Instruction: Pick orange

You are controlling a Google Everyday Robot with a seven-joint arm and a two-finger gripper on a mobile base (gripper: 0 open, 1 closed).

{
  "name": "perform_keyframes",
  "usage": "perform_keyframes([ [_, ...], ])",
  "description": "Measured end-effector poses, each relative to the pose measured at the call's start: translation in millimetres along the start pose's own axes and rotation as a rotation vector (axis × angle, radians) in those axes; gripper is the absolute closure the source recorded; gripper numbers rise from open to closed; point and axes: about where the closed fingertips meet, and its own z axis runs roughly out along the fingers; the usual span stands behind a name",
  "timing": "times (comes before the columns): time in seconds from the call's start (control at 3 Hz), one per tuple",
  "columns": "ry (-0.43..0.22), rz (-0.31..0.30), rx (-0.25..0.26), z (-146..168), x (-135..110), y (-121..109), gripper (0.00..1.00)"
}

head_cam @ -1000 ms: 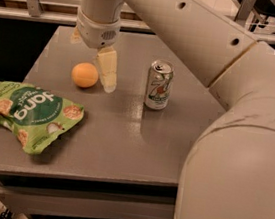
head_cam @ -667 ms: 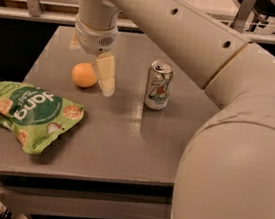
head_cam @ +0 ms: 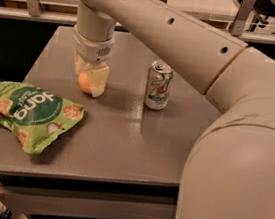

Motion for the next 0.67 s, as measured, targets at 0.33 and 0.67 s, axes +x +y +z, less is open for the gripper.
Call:
perform_keyframes([
  [0.33, 0.0, 0.007, 0.003, 3.5, -0.6, 1.4, 0.64],
  [0.67, -0.026, 0.032, 0.037, -7.2, 3.9, -0.8, 0.87],
])
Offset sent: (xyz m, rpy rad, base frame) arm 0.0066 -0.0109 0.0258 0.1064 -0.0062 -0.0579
